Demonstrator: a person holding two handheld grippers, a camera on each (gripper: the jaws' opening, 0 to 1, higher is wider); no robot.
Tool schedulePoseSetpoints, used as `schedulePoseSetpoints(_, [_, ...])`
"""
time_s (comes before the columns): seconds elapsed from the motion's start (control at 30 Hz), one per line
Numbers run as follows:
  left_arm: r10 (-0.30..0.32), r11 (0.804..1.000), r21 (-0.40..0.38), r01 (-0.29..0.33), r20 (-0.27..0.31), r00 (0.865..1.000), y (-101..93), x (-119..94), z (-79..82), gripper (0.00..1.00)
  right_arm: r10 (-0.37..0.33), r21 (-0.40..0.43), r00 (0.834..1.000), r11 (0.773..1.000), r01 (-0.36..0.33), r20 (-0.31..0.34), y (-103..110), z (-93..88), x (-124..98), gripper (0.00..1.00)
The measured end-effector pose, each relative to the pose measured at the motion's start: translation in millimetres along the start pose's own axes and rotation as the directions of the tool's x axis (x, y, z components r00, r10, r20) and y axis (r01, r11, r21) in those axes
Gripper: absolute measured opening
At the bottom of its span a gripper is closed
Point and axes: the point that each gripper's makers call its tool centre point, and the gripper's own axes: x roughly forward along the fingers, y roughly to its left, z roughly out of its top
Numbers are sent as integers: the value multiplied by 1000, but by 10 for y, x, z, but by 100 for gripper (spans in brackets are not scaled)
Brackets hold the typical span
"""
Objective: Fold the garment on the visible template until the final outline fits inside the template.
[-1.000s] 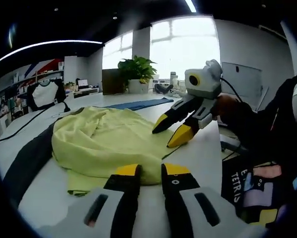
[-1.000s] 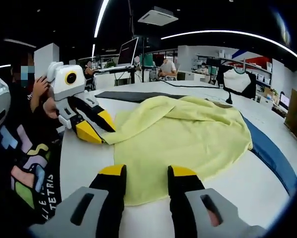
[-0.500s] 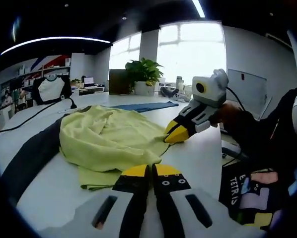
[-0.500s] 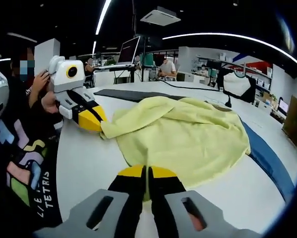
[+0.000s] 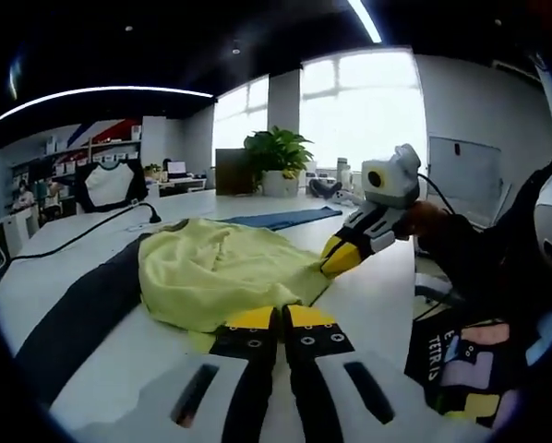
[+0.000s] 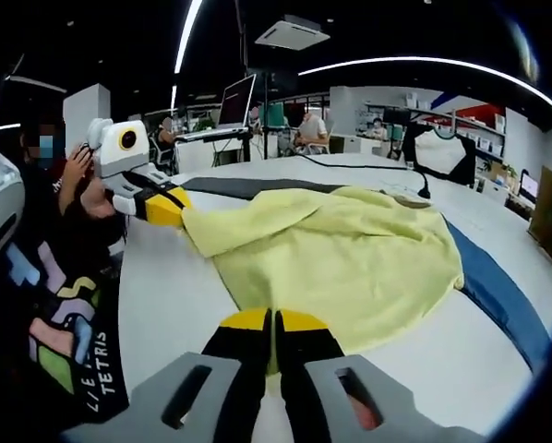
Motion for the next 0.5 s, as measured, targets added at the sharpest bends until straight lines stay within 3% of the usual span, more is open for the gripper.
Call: schedulePoseSetpoints(0.5, [70, 997, 20, -70, 6, 998, 252, -288, 8, 3, -49, 47, 998, 998, 51, -38, -195, -133, -366, 0])
